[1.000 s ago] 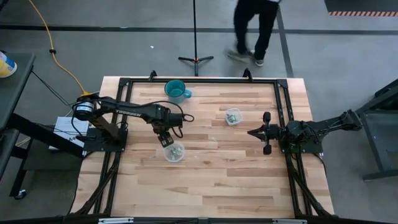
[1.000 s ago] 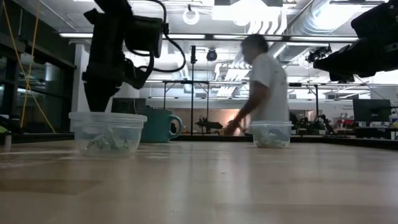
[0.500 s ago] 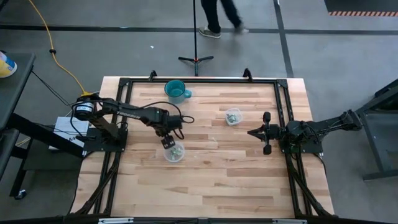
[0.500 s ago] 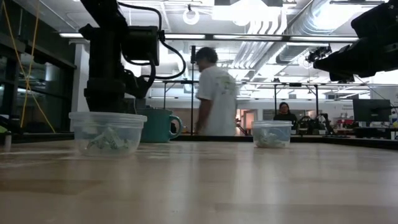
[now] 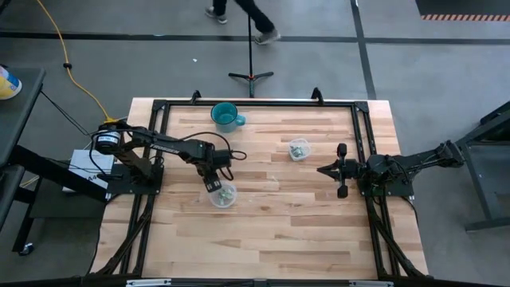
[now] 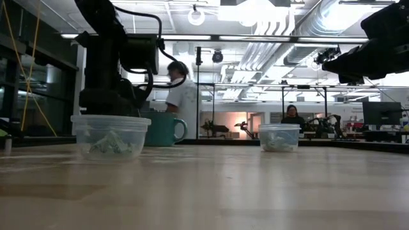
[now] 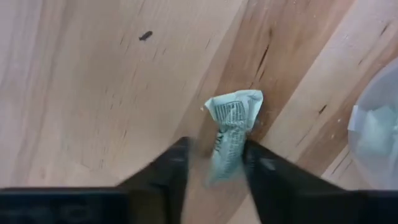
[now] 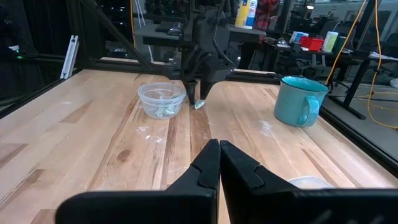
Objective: Pick and place items into bin
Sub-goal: Put the stevia packet into the left transparent bin, then return to Home Position
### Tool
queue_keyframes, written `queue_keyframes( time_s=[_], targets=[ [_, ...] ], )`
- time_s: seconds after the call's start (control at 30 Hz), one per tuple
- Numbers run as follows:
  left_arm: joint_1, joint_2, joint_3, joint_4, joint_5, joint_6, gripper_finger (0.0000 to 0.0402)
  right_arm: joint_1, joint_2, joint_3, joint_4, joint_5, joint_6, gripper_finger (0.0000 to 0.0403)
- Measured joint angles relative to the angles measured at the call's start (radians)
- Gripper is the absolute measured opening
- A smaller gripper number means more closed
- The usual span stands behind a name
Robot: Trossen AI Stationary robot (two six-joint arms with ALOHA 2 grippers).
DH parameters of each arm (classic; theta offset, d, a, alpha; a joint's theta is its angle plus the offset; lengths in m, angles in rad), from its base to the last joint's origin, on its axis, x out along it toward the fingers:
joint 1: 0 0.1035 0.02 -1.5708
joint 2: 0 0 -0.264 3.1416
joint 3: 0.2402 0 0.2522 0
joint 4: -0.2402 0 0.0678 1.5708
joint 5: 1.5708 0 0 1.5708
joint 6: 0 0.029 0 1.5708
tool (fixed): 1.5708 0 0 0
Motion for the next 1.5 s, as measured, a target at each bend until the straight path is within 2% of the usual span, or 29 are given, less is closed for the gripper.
queue_keyframes(
  time_s=[0.17,0.23,0.4,0.5,0.57,0.83,1.03,1.13,1.4,1.5],
  targets=[
    [0.0,0.0,0.017,-0.013,-0.004,0.053,0.0047,0.0,0.0,0.0,0.0,0.0,0.0,0.0003],
    [0.0,-0.005,0.038,-0.024,-0.007,0.069,0.0023,0.0,0.0,0.0,0.0,0.0,0.0,0.0002],
    [-0.001,-0.032,0.142,-0.156,-0.097,0.072,0.0049,0.0,0.0,0.0,0.0,0.0,0.0,0.0002],
    [-0.001,-0.063,0.21,-0.191,-0.106,0.068,0.0032,0.0,0.0,0.0,0.0,0.0,0.0,0.0002],
    [-0.01,-0.085,0.243,-0.185,-0.068,0.067,0.0022,0.0,0.0,0.0,0.0,0.0,0.0,0.0002],
    [-0.181,-0.091,0.284,-0.119,-0.047,0.049,0.0047,0.0,0.0,0.0,0.0,0.0,0.0,0.0002],
    [-0.275,-0.084,0.284,-0.159,-0.058,-0.013,0.0027,0.0,0.0,0.0,0.001,0.0,0.0,0.0002],
    [-0.299,-0.084,0.284,-0.159,-0.076,-0.031,0.0047,0.0,0.0,0.0,0.003,0.0,0.0,0.0002],
    [-0.296,-0.084,0.284,-0.158,-0.091,-0.06,0.0205,0.0,0.0,0.0,0.004,0.0,0.0,0.0002],
    [-0.299,-0.085,0.284,-0.144,-0.202,-0.043,0.0237,0.0,0.0,0.0,0.004,0.0,0.0,0.0002]
  ],
)
